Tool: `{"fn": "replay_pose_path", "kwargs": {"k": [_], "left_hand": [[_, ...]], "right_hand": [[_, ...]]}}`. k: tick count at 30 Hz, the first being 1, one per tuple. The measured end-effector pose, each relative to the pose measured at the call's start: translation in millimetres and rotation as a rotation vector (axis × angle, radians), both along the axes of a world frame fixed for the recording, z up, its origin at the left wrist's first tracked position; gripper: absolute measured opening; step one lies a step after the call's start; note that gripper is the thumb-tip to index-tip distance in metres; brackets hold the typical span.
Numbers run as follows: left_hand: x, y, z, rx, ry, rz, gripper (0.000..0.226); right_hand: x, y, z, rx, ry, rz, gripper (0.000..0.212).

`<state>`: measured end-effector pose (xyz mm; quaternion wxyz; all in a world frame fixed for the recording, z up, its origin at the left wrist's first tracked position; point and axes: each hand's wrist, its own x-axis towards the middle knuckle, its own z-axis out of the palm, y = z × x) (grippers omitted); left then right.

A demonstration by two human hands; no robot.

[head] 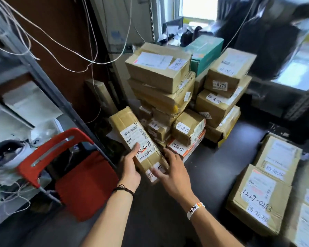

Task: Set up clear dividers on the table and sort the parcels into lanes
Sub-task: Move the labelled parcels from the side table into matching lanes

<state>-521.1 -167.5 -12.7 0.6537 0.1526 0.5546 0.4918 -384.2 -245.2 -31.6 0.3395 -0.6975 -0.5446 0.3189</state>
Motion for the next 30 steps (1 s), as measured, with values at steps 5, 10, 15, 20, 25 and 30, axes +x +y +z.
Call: {"fn": "replay_pose_path", "kwargs": {"k": [5,10,15,20,25,30], "left_hand": [[-20,16,86,0.248,-0.084,-0.133,0.064],[-17,42,192,0.604,-0.017,-0.246,0.055],[-18,48,259,0.838,0.059,-0.384,0.048],[4,41,304,1.013,0.11,-0.474,0.041],[51,32,315,1.06,0.035,-0.579,0.047],[106,6,308,1.062,-0.07,-0.713,0.05]], "right_hand": [[-19,31,77,0.131,0.633,0.08,0.068],[-12,65,178,0.354,0.956,0.148,0.064],[-8,66,254,0.583,0.871,0.127,0.068],[7,48,295,0.696,0.818,0.074,0.063],[42,20,312,0.756,0.752,-0.045,0.066],[82,-25,305,0.792,0.749,-0.169,0.062]]}}
